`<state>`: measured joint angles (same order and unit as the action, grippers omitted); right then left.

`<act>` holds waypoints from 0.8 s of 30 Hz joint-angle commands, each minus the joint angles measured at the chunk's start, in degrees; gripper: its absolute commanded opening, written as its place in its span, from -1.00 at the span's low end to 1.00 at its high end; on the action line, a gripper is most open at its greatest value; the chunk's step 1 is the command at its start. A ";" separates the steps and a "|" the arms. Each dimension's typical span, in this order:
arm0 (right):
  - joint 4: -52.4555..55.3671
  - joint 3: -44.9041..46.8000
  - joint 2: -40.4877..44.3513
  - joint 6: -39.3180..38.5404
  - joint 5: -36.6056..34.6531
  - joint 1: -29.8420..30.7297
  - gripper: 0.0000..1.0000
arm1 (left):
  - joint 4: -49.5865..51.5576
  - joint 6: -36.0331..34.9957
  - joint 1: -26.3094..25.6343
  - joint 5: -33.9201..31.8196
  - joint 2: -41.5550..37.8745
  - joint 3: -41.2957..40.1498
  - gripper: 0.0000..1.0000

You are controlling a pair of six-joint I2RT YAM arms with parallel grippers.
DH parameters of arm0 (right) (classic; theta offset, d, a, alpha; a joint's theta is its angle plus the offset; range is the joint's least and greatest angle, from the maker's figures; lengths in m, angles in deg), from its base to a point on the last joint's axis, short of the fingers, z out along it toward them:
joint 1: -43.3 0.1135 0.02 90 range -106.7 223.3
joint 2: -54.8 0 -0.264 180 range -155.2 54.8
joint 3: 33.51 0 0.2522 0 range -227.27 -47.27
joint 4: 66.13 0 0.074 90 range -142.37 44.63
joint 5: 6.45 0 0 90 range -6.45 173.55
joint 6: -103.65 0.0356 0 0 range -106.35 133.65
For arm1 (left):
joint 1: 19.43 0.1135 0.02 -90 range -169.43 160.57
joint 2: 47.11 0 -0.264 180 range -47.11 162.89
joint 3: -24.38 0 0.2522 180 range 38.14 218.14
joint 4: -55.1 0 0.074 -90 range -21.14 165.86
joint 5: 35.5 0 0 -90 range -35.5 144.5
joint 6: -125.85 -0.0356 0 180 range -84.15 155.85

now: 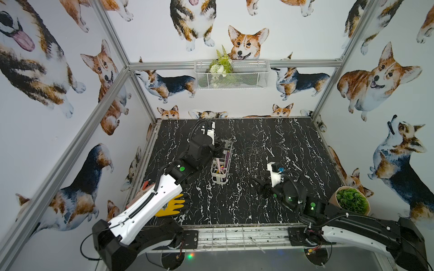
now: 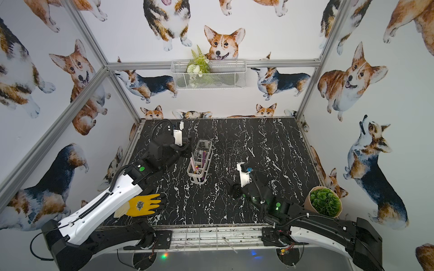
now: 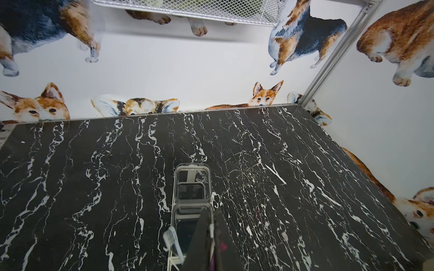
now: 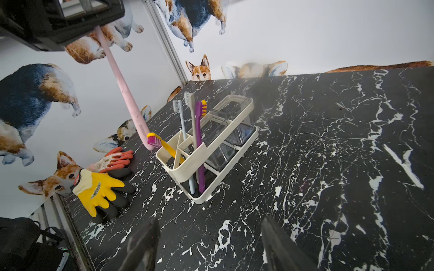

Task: Place the toothbrush into the toothbrush holder
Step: Place the toothbrush in the toothbrush holder.

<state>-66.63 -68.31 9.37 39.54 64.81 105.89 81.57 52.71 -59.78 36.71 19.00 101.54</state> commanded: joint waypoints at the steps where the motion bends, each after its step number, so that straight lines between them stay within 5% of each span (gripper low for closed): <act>1: -0.65 0.01 -1.41 1.10 1.02 -0.01 0.41 | -7.66 -3.48 0.49 -1.81 2.06 -0.03 -1.00; 24: -2.22 0.18 -4.94 0.30 1.51 -0.01 0.41 | -20.52 -4.78 1.54 -1.57 9.45 -5.81 -1.00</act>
<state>-67.20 -68.46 3.97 39.49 67.13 105.87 64.29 48.89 -58.32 35.58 28.05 96.70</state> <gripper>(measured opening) 0.705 0.078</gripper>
